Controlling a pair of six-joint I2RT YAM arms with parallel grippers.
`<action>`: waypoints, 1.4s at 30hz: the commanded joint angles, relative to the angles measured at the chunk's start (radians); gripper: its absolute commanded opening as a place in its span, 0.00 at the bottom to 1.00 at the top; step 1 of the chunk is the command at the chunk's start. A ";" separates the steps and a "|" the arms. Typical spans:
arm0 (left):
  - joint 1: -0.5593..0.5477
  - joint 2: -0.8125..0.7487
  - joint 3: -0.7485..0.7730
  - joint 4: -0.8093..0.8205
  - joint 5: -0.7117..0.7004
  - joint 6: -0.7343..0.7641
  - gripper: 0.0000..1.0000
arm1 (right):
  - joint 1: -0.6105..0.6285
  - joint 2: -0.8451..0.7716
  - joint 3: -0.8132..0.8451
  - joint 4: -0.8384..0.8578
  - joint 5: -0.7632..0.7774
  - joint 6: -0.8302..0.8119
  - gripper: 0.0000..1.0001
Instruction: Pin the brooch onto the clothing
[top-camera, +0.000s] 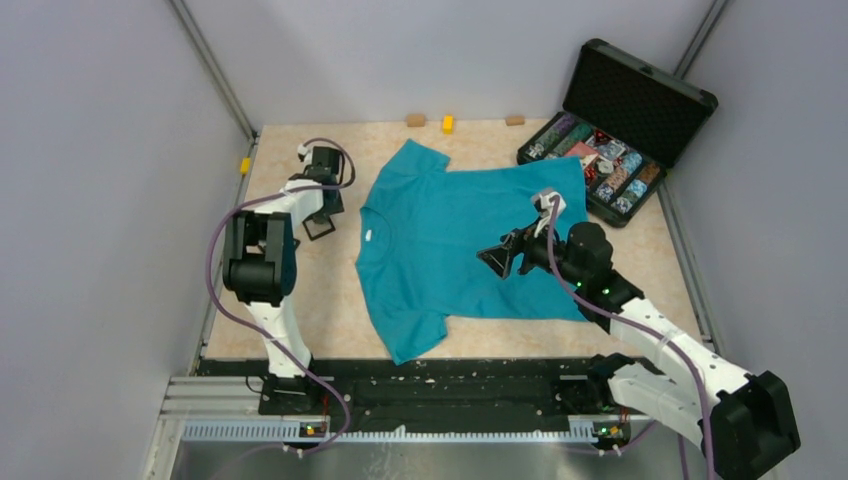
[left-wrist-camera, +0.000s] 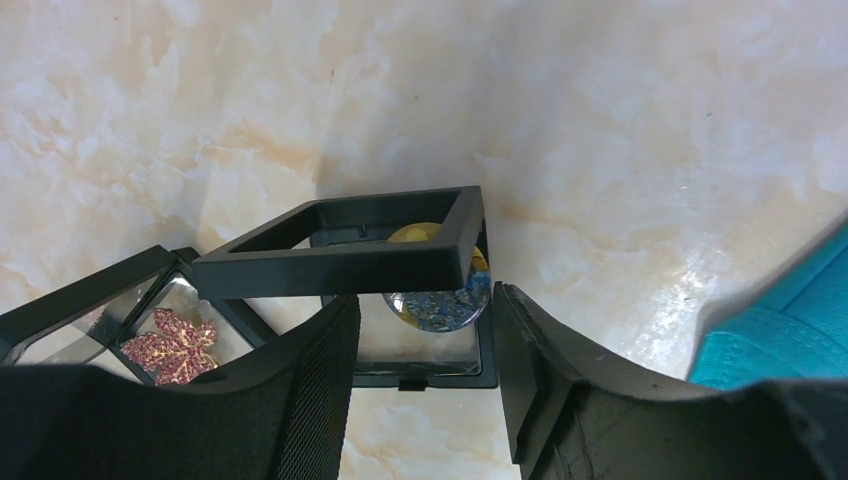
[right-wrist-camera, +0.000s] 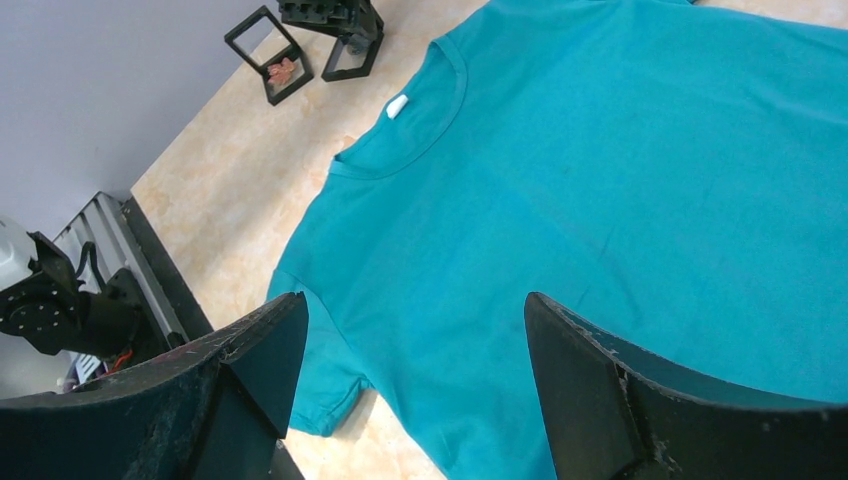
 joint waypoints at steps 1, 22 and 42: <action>0.012 0.011 0.043 -0.014 0.009 0.012 0.57 | -0.009 0.008 -0.004 0.054 -0.024 0.000 0.81; 0.035 0.077 0.081 -0.059 0.020 0.043 0.59 | -0.009 0.034 -0.005 0.064 -0.042 0.002 0.81; 0.042 0.021 0.031 -0.034 0.058 0.077 0.38 | -0.009 0.055 -0.007 0.075 -0.053 0.002 0.81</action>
